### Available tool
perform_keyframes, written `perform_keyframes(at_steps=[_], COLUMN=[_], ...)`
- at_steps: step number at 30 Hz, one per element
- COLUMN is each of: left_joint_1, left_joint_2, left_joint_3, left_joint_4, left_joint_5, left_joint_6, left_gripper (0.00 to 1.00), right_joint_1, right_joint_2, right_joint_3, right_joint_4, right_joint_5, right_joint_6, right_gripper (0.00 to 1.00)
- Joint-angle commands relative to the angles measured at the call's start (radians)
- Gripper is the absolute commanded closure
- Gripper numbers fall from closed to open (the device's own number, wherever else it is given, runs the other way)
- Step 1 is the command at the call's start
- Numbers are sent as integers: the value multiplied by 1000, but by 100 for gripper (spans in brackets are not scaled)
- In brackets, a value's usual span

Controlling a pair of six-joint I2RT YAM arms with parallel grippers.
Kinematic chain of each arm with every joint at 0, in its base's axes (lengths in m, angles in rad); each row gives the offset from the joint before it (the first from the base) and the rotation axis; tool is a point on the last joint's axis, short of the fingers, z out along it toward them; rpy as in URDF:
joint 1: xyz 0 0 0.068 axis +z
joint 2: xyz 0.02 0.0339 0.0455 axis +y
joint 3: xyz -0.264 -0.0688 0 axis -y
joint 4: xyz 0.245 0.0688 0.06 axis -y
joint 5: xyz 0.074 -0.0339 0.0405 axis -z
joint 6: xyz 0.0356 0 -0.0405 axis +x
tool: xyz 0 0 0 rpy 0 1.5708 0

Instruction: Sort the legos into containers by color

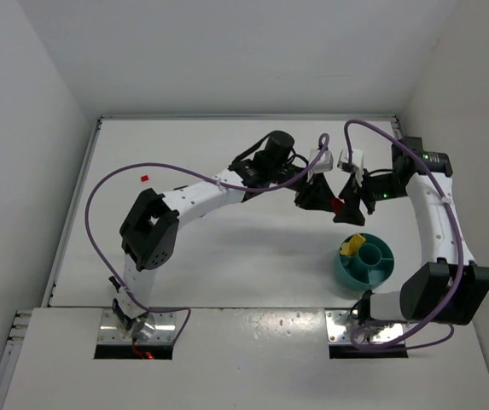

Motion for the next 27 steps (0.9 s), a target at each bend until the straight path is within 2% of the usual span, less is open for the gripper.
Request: perform_keyframes(at_steps=[1, 5, 6, 8, 12, 16, 22, 27], left_joint_1=[2, 36, 65, 91, 100, 33, -73, -119], left_joint_2=[-12, -12, -12, -12, -52, -73, -105, -130], left_joint_3=[0, -43, -77, -91, -100, -91, -138, -163], left_joint_4=[39, 88, 150, 176, 75, -63, -110, -101], left_joint_5=[-26, -65, -65, -65, -44, -68, -96, -154], left_joint_6=[-3, -92, -156, -199, -54, -25, -43, -72], left_gripper=[99, 100, 100, 100, 100, 100, 100, 100], right_joint_1=[-20, -43, -43, -63, -86, -109, -119, -138], right_joint_2=[-61, -170, -187, -199, -189, -135, -47, -86], right_joint_3=[-35, -127, -164, -185, -210, -198, -95, -93], right_joint_4=[112, 406, 445, 491, 625, 714, 642, 593], right_joint_5=[39, 125, 157, 184, 289, 343, 382, 478], right_joint_6=[191, 501, 615, 704, 918, 1090, 1075, 1034], right_gripper=[22, 21, 20, 20, 20, 20, 31, 49])
